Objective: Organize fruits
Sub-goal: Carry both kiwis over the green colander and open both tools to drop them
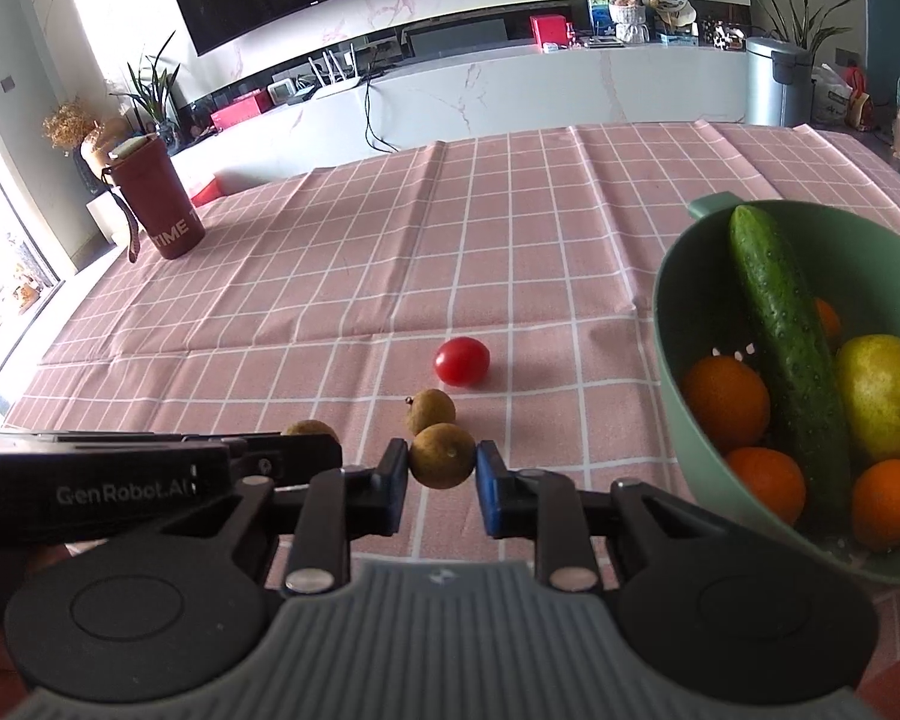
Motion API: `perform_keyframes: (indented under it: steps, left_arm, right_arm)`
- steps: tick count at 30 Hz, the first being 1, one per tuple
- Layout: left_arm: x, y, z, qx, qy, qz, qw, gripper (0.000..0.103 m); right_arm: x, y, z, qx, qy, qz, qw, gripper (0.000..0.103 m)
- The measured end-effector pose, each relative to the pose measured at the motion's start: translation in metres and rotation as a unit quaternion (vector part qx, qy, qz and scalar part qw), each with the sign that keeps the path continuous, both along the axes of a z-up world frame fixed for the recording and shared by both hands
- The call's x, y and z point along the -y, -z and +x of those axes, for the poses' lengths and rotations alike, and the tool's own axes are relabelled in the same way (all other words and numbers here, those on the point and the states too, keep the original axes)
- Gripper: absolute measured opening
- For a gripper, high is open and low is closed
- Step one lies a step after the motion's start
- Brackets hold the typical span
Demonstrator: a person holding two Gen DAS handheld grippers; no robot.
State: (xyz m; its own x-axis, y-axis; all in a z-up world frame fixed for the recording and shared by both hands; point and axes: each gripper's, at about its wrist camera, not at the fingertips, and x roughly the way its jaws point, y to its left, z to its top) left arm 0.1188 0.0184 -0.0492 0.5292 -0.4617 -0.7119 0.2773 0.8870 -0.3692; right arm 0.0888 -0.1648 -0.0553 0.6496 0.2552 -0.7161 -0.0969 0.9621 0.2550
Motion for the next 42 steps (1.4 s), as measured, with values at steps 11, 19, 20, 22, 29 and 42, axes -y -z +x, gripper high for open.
perform_keyframes:
  steps: [11, 19, 20, 22, 29, 42]
  left_arm:
    - [0.053, -0.040, -0.022, 0.025, 0.041, -0.002, 0.9989, 0.027]
    - [0.105, -0.054, -0.016, 0.037, 0.100, 0.009, 0.9943, 0.027]
    - [0.114, -0.054, -0.016, 0.037, 0.112, 0.011, 0.9930, 0.027]
    - [0.129, -0.053, -0.012, 0.035, 0.132, 0.022, 0.9904, 0.027]
    - [0.165, -0.038, -0.004, 0.036, 0.213, 0.101, 0.9711, 0.027]
    - [0.191, -0.020, 0.022, -0.008, 0.284, 0.166, 0.9442, 0.027]
  right_arm:
    - [0.060, -0.051, -0.039, 0.007, 0.015, 0.044, 0.999, 0.020]
    - [0.122, -0.087, -0.057, 0.024, 0.026, 0.020, 0.999, 0.020]
    - [0.130, -0.089, -0.057, 0.022, 0.027, 0.011, 0.999, 0.020]
    - [0.142, -0.089, -0.055, 0.012, 0.025, -0.004, 1.000, 0.020]
    - [0.177, -0.068, -0.033, -0.061, -0.017, 0.010, 0.998, 0.020]
    - [0.186, -0.026, 0.023, -0.192, -0.043, 0.067, 0.978, 0.020]
